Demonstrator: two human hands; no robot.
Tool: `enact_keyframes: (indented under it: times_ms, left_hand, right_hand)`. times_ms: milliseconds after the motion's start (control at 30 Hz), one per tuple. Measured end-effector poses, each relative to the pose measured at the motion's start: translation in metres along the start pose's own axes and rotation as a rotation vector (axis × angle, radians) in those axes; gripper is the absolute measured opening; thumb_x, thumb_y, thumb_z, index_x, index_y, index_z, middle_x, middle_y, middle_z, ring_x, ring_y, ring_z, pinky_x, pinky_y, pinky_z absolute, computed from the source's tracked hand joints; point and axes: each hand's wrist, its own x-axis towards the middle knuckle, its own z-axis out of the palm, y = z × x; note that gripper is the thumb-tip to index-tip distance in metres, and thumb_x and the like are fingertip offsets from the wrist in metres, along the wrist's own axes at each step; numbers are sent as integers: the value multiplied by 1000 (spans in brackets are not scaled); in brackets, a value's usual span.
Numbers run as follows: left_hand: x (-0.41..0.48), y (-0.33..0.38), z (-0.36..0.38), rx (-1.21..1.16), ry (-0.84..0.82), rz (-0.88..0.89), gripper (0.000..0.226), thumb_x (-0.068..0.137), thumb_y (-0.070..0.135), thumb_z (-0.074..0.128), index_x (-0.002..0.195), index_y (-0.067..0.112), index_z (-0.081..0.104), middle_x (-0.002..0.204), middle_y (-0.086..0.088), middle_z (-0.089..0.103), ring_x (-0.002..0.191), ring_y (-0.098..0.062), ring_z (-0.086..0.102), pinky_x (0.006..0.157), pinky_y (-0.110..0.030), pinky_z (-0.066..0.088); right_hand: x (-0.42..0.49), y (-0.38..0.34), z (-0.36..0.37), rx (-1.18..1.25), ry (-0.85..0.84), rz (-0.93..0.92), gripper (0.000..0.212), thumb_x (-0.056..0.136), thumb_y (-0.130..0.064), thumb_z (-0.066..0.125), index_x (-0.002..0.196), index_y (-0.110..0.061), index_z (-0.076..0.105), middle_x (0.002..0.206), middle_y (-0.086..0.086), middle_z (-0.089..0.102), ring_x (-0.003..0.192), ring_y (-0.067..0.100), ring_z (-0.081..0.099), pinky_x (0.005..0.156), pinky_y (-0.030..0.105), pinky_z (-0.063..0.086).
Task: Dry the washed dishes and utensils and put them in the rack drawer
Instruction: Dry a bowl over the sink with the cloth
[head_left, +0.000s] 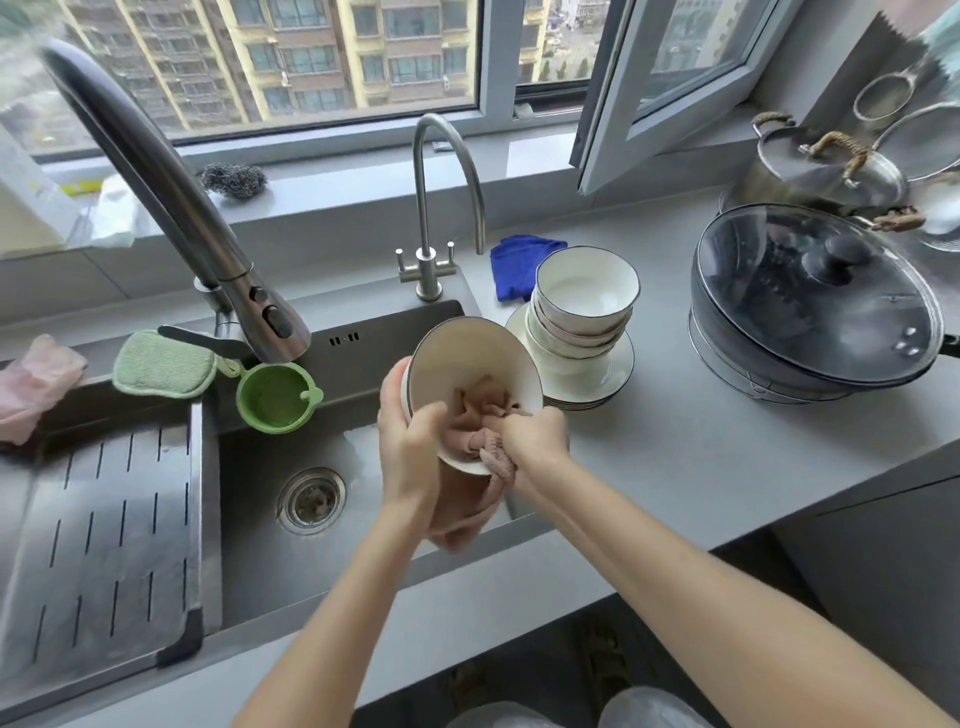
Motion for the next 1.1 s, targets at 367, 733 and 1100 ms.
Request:
enact_keyframes:
  times_ms: [367,733,1100]
  left_hand:
    - [20,22,-9,-23,-245,34,64,45,19,55,108,20,65,111,-9,65,103,-23,59,87,-36,48]
    - [25,26,-20,16,-381,-232,51,58,17,61,108,29,61,108,1,67,103,-21,60,93,-40,45]
    - [7,24,-6,33,-37,-523,16,100,11,39,108,18,51,94,-7,58,79,-27,56,55,-40,48]
  right_hand:
    - [8,-29,-14,-479,-120,-451,8,74,-13,74,73,-14,66,64,7,66,56,22,60,55,32,48]
    - [-2,-10,-28,-629,-9,-460,21,77,-2,66,96,-9,61,89,5,70,81,14,65,67,20,48]
    - [-31,-50,-44,-491,-383,-700,66,90,8,48,138,-36,38,100,-14,63,94,3,60,94,11,41]
